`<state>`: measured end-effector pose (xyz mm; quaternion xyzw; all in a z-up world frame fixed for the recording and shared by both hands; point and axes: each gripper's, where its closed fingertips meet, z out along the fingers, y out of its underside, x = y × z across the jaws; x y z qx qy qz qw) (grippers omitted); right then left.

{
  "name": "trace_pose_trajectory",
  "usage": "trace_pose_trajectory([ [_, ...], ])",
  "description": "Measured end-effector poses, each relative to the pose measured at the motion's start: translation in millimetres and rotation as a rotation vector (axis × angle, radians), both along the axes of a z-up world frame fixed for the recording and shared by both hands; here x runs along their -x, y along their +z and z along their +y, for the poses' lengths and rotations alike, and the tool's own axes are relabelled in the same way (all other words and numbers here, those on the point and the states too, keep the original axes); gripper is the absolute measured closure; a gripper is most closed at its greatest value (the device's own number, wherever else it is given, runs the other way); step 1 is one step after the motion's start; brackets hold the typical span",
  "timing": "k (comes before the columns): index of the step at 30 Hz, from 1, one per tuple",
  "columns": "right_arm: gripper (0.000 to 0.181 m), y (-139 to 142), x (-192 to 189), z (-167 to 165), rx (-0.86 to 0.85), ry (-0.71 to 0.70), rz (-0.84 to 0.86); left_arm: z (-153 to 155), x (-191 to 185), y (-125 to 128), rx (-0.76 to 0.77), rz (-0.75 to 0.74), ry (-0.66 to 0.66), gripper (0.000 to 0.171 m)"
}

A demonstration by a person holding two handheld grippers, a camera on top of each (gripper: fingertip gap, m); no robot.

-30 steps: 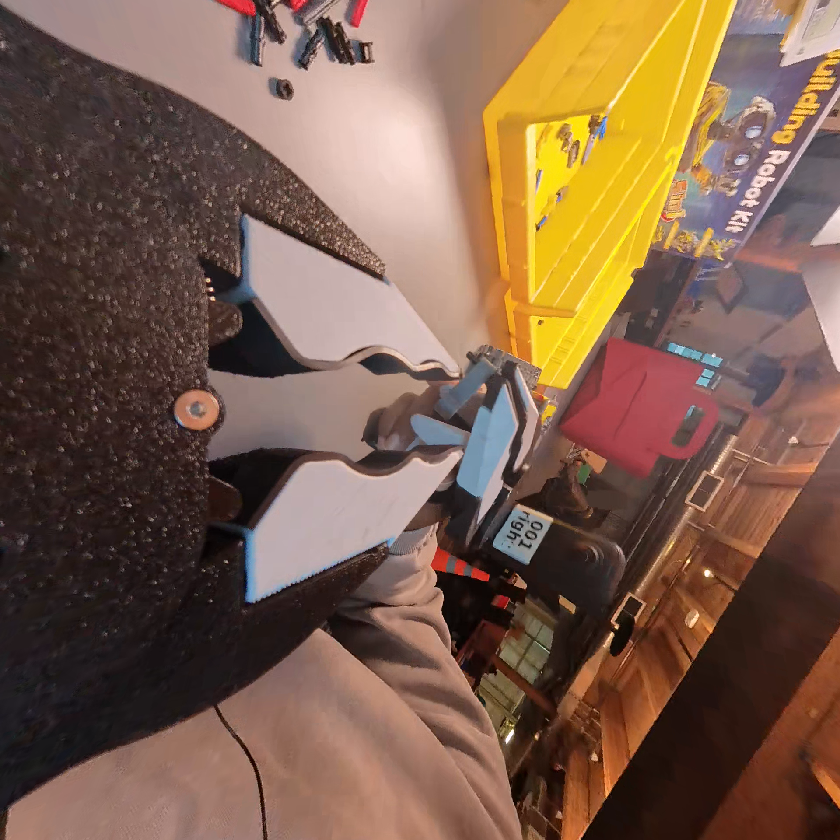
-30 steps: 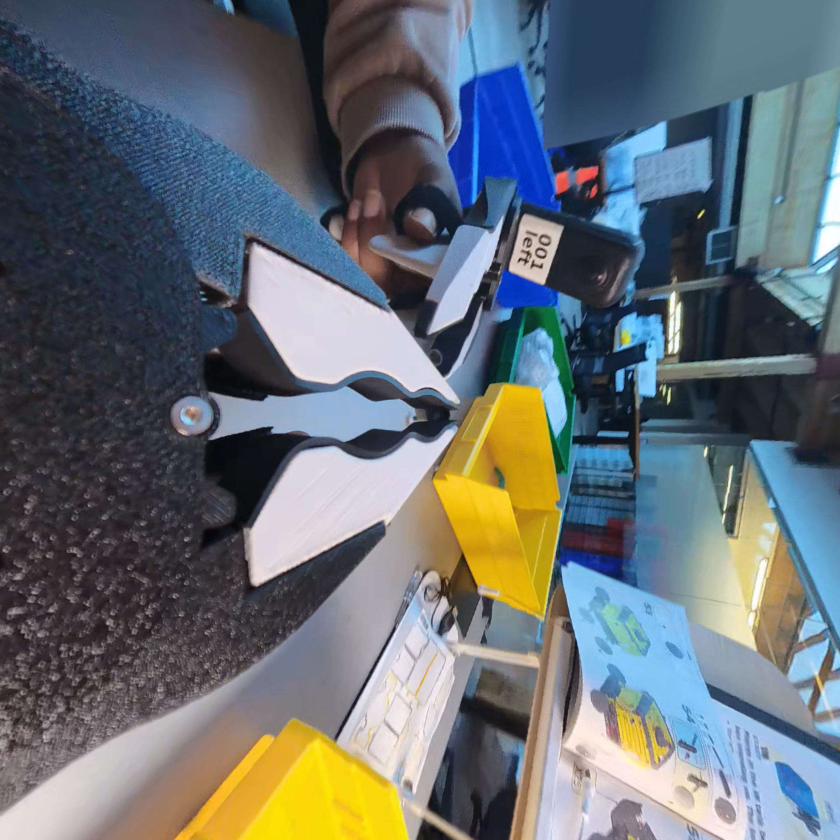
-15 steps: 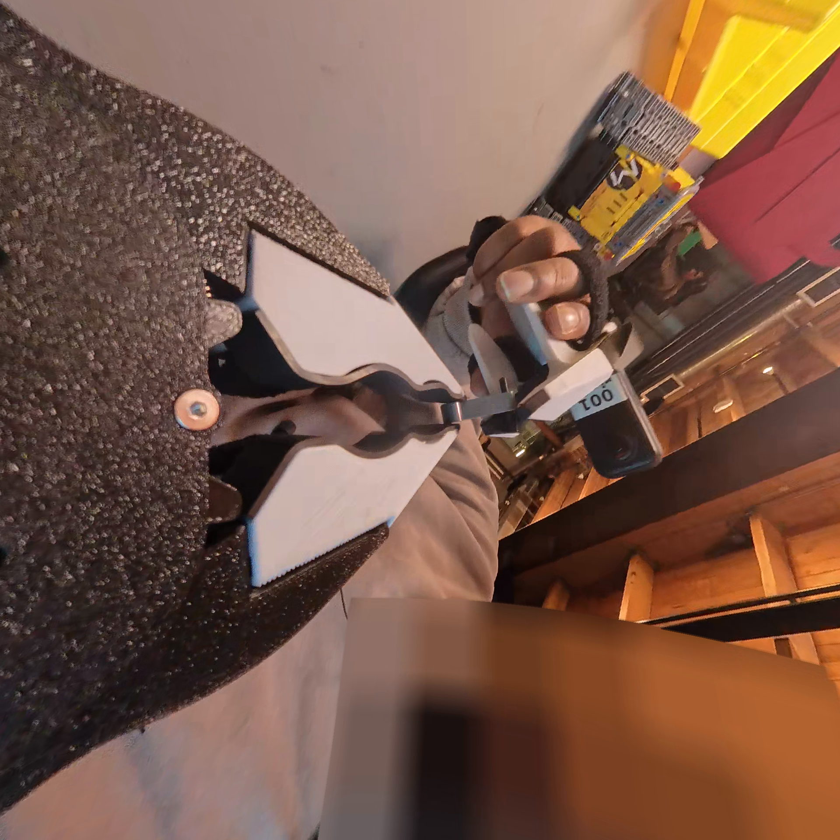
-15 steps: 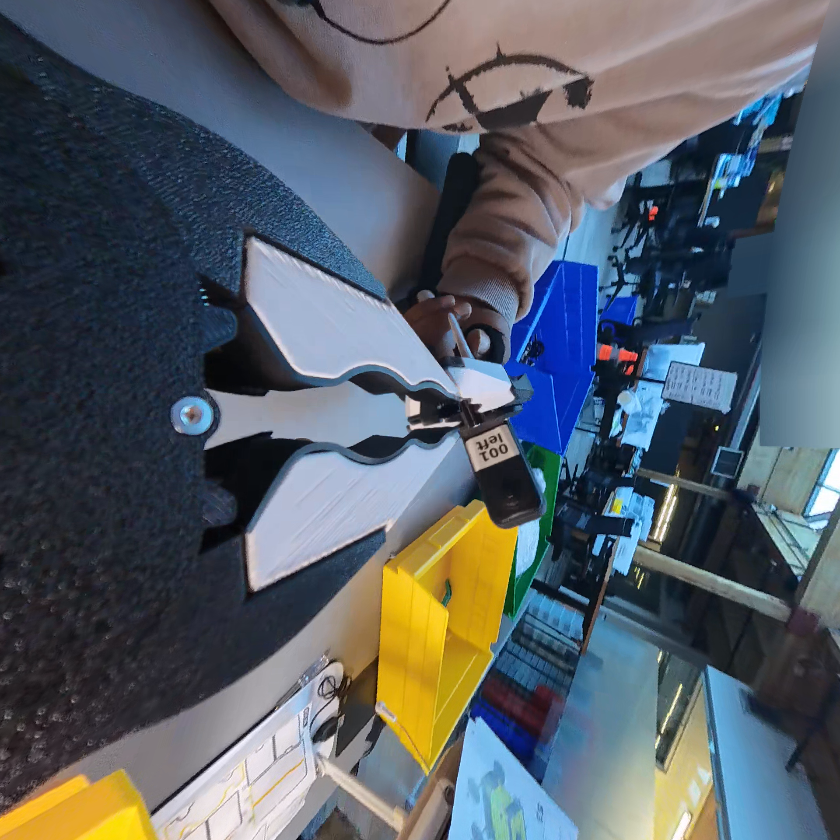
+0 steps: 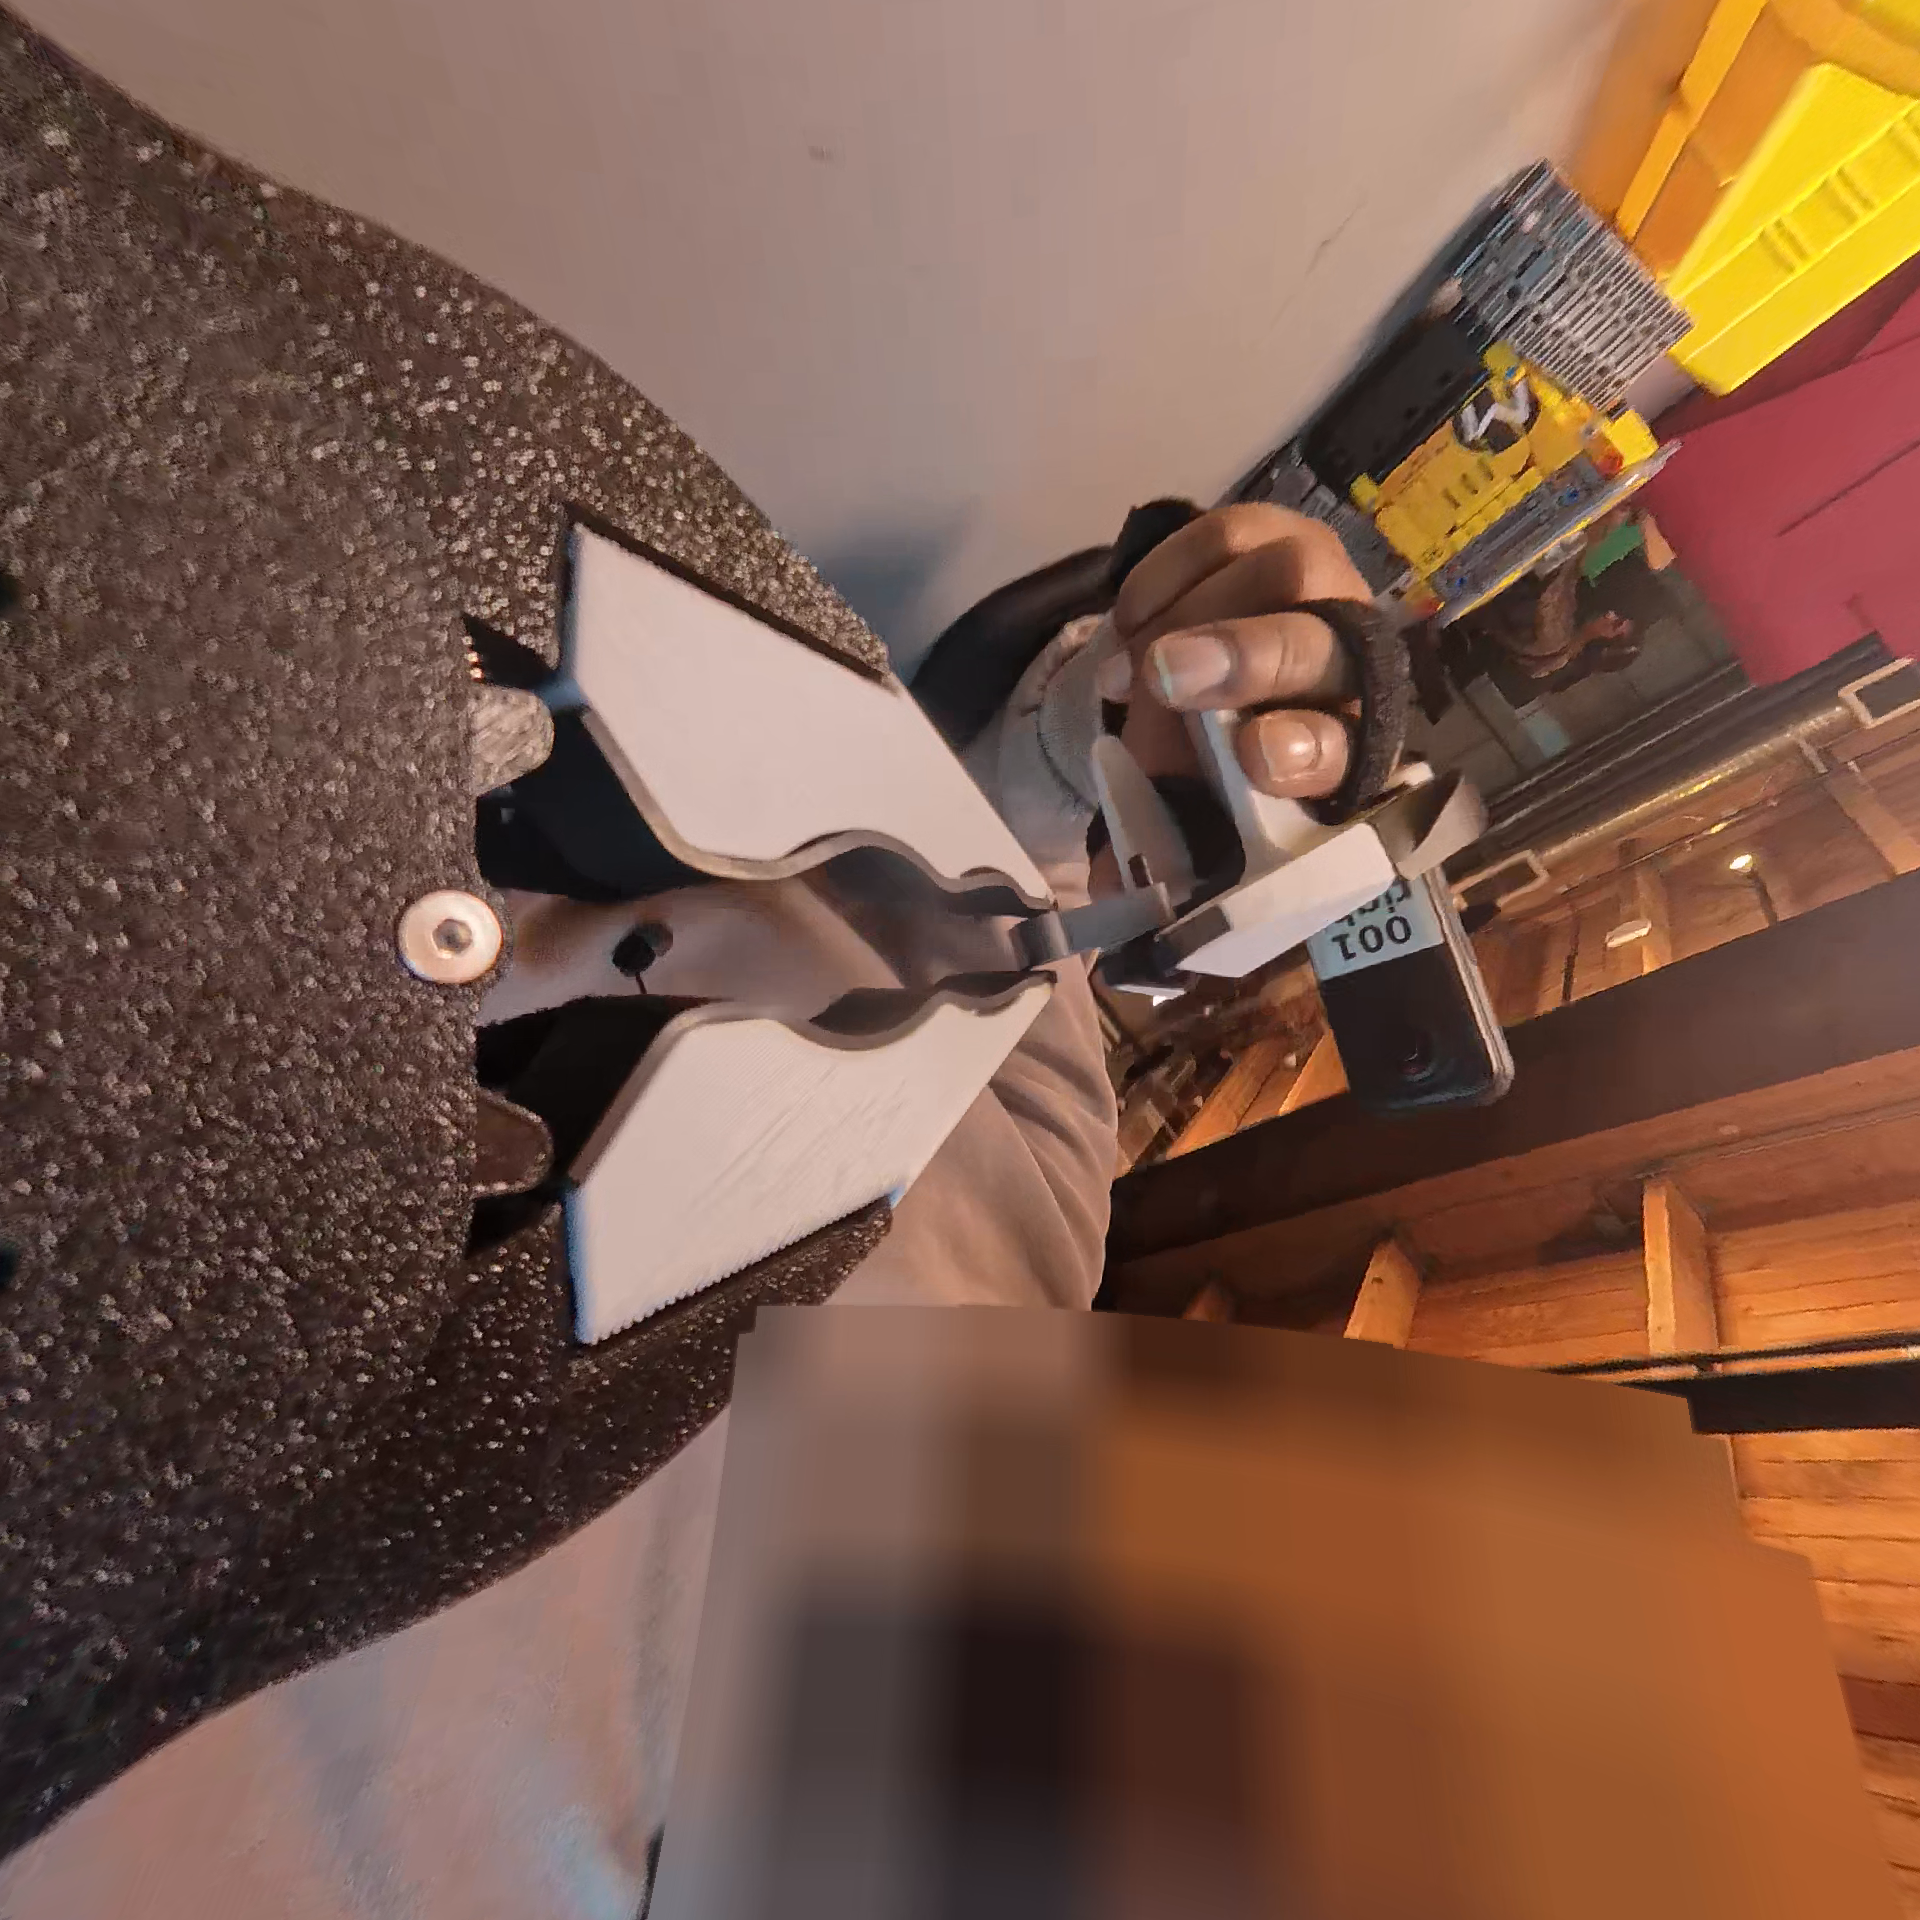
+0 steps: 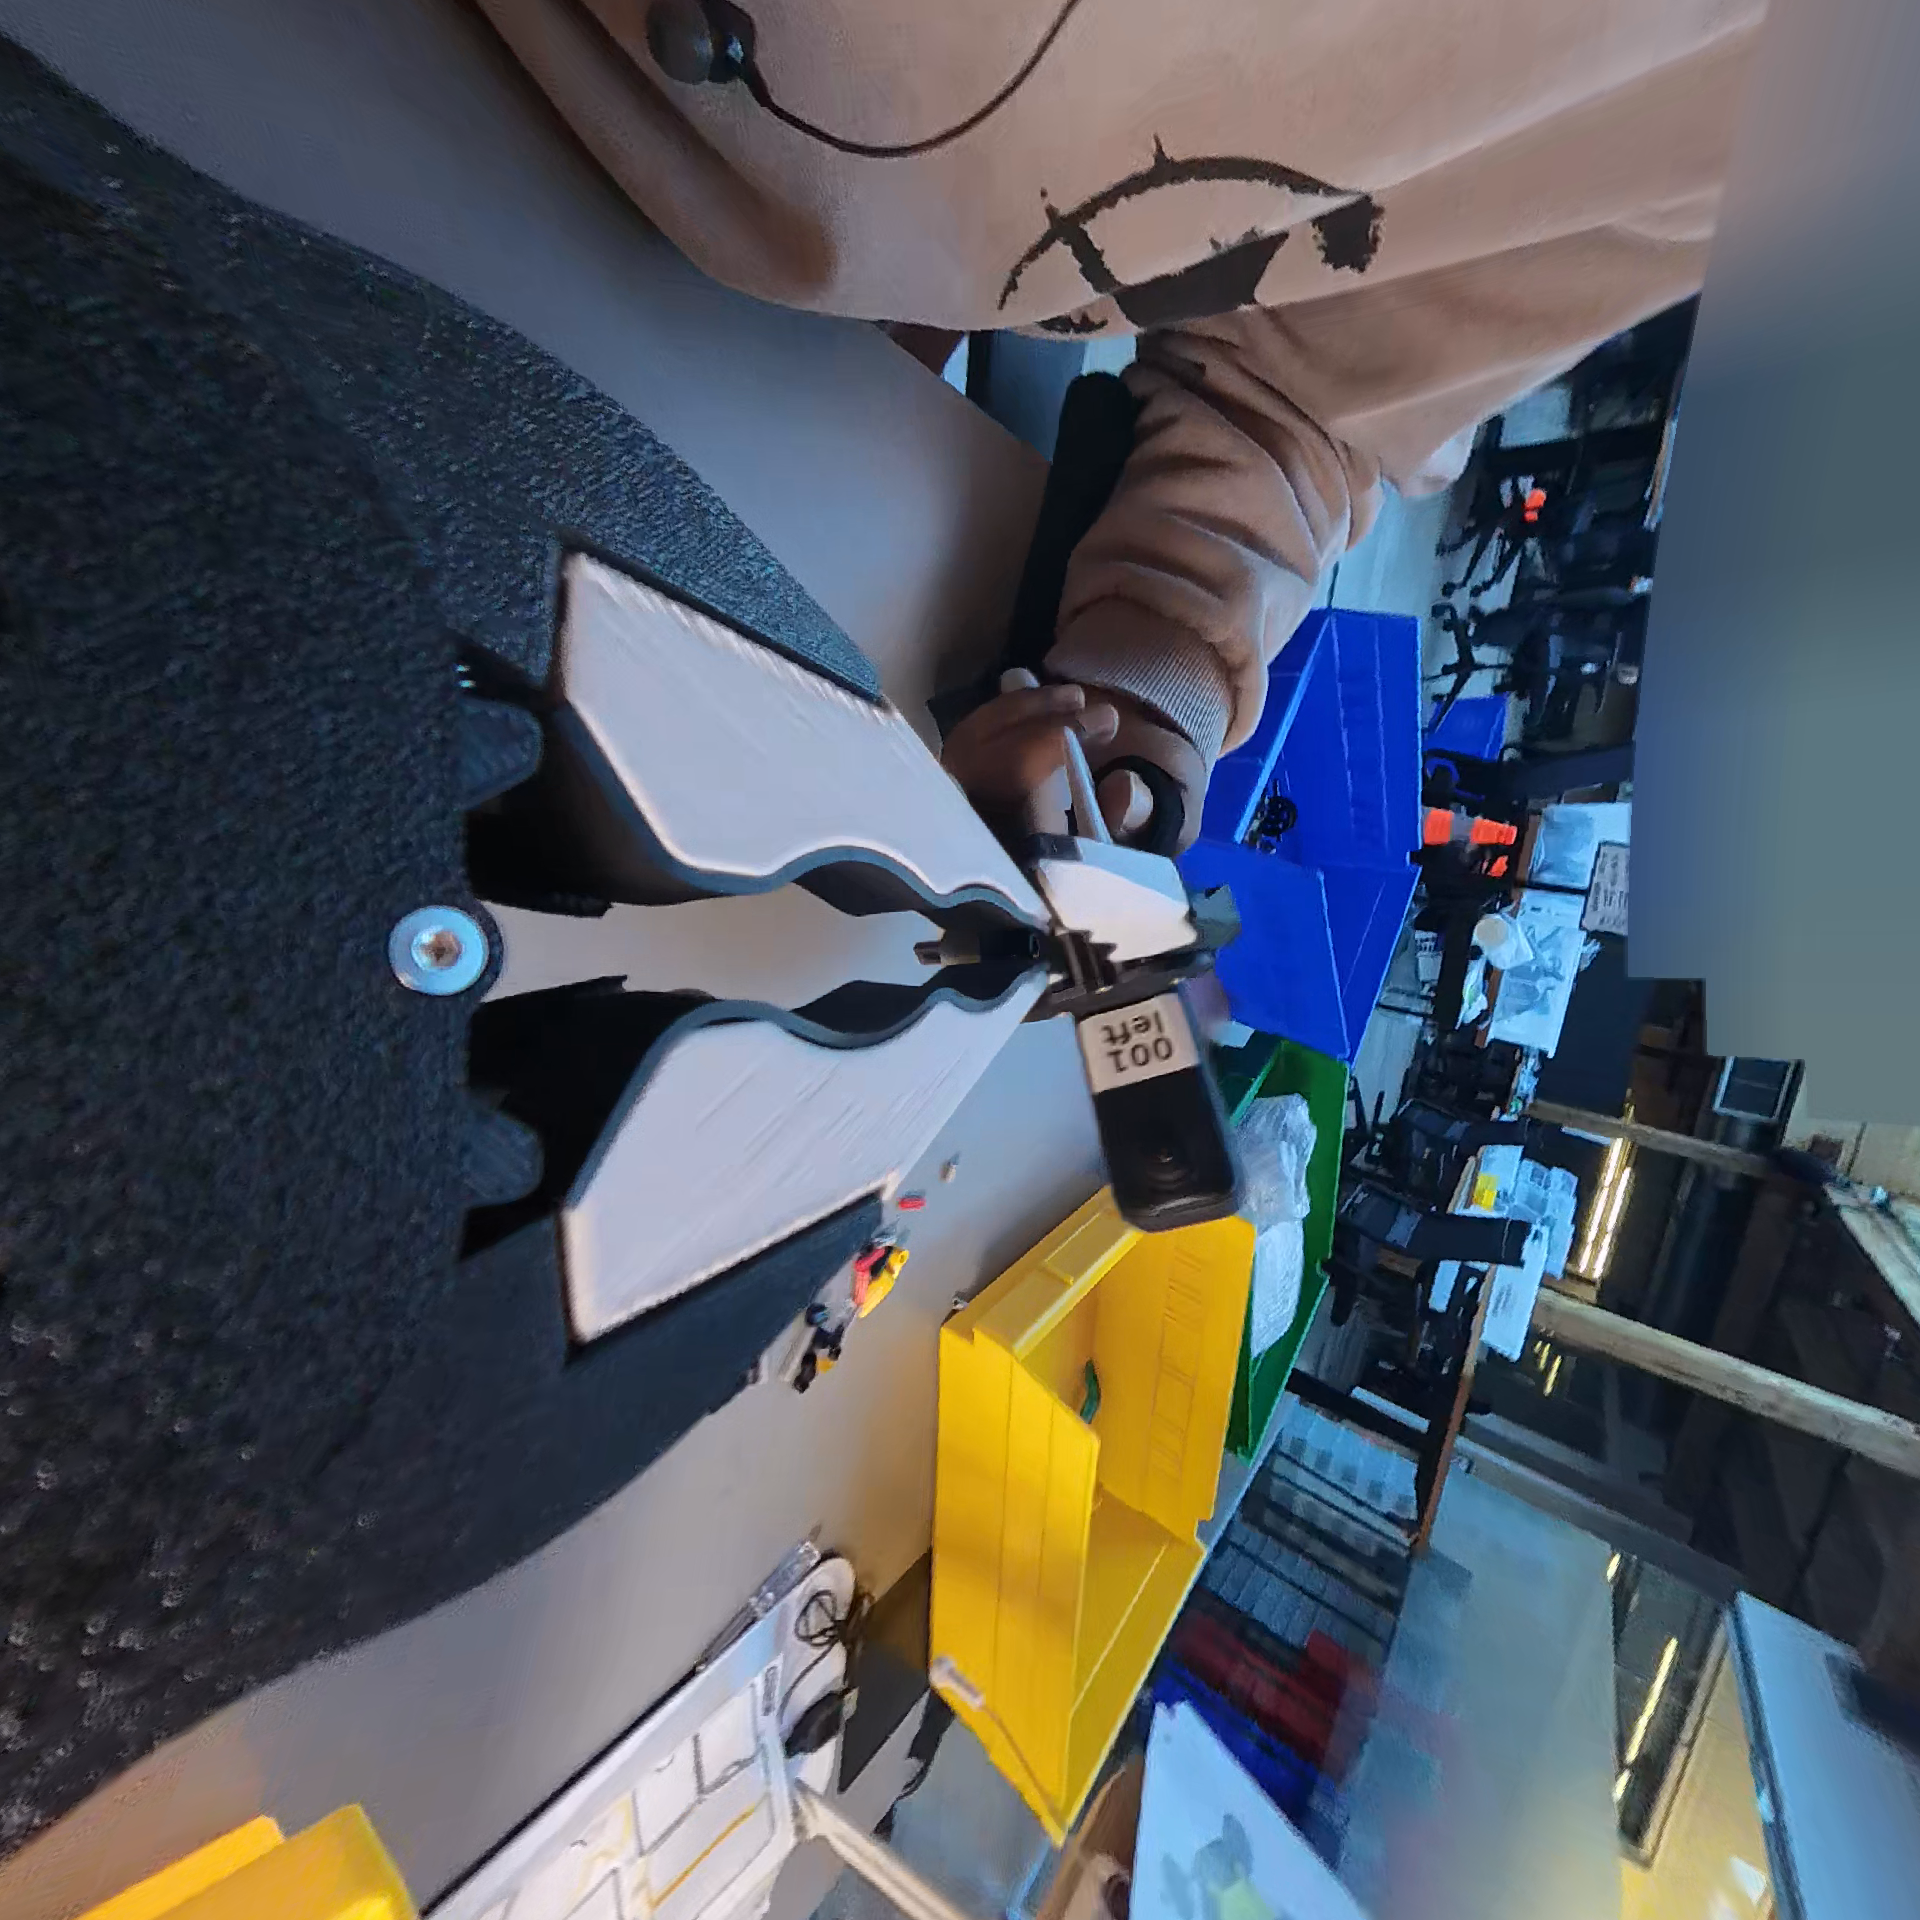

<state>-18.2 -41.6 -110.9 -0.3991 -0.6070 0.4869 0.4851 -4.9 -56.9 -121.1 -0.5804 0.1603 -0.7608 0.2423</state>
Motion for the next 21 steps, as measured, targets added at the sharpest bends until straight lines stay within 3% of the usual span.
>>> trace_pose_trajectory([
  [6, 0.178, -10, 13, 19, 0.282, -0.092, -0.021, 21, 7, -6, -0.388, 0.316, 0.31, 0.147],
  [10, 0.179, -14, 23, 24, 0.474, -0.123, -0.012, 30, 13, -10, -0.52, 0.47, 0.429, 0.156],
  [14, 0.179, -15, 24, 22, 0.539, -0.093, -0.002, 26, 13, -11, -0.523, 0.494, 0.389, 0.156],
  [21, 0.177, -8, 16, 1, 0.457, 0.051, 0.006, 7, 5, -4, -0.463, 0.392, 0.25, 0.157],
])
